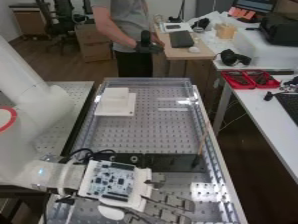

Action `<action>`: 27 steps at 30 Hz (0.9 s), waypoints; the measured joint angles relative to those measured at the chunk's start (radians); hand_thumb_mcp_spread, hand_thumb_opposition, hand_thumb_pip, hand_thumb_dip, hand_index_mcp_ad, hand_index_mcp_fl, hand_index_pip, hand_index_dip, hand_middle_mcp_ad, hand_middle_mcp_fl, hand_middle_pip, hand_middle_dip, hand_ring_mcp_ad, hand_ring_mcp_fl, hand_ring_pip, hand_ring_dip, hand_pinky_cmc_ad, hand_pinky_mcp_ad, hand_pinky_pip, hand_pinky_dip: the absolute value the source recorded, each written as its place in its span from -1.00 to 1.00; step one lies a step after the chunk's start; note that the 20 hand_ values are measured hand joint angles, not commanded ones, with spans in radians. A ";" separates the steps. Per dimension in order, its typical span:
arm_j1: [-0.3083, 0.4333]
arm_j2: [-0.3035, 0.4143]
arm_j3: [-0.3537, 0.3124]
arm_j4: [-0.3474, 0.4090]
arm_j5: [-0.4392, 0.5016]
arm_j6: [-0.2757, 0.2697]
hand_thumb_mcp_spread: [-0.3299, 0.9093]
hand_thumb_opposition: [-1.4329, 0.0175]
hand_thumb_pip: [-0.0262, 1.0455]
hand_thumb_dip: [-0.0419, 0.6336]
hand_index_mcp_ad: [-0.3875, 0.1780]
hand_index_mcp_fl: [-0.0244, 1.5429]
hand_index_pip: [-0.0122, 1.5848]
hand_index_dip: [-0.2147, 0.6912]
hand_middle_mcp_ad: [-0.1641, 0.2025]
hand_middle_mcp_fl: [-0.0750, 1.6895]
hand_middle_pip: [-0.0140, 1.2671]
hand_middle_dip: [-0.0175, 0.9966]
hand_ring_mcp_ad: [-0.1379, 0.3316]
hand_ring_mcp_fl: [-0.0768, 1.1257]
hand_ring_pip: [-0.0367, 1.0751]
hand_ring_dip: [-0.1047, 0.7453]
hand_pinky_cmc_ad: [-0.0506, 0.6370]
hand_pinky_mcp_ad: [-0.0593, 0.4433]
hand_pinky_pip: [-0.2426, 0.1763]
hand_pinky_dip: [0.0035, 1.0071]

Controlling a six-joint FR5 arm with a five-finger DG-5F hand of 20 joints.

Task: Grab the paper clip and place it in the clear container

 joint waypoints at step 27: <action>0.006 -0.018 0.006 -0.001 0.013 -0.014 0.19 -0.09 0.42 -0.16 -0.41 -0.73 0.96 -0.49 0.30 -0.91 -0.78 -0.63 0.09 -0.87 -0.72 -0.57 0.06 0.28 -0.28 -0.25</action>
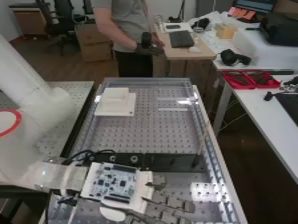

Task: Grab the paper clip and place it in the clear container

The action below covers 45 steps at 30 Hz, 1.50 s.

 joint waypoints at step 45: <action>0.019 0.009 -0.051 0.176 0.061 0.083 0.34 -0.28 0.13 -0.23 -0.39 -0.09 0.70 -0.53 0.16 -0.71 -0.78 -0.62 -0.07 -0.85 -0.76 -0.55 0.05 0.25 0.10 -0.59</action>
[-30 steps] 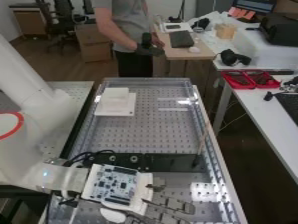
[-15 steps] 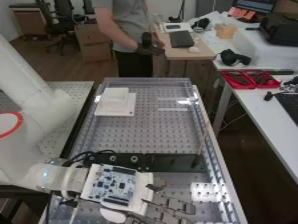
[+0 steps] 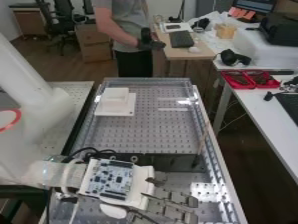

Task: Grab the paper clip and place it in the clear container

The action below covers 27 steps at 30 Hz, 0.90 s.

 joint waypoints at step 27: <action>0.209 0.351 -0.212 0.119 0.124 0.073 0.35 -0.32 0.12 -0.22 -0.28 0.00 0.64 -0.61 0.17 -0.67 -0.78 -0.61 -0.07 -0.84 -0.76 -0.55 0.14 0.26 0.11 -0.59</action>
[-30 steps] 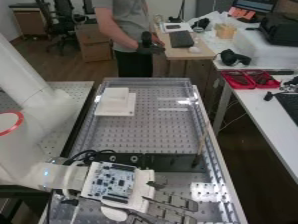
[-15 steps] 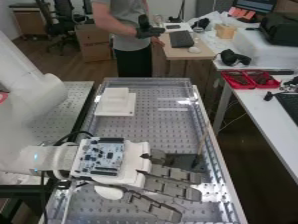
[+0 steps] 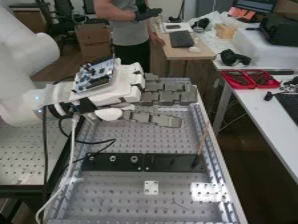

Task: Grab the paper clip and place it in the clear container

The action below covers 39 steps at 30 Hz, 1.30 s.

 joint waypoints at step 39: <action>0.501 -0.070 0.150 -0.284 0.402 -0.167 0.35 -0.34 0.12 -0.24 -0.25 0.03 0.60 -0.58 0.17 -0.67 -0.78 -0.61 -0.07 -0.84 -0.76 -0.55 0.14 0.28 0.10 -0.59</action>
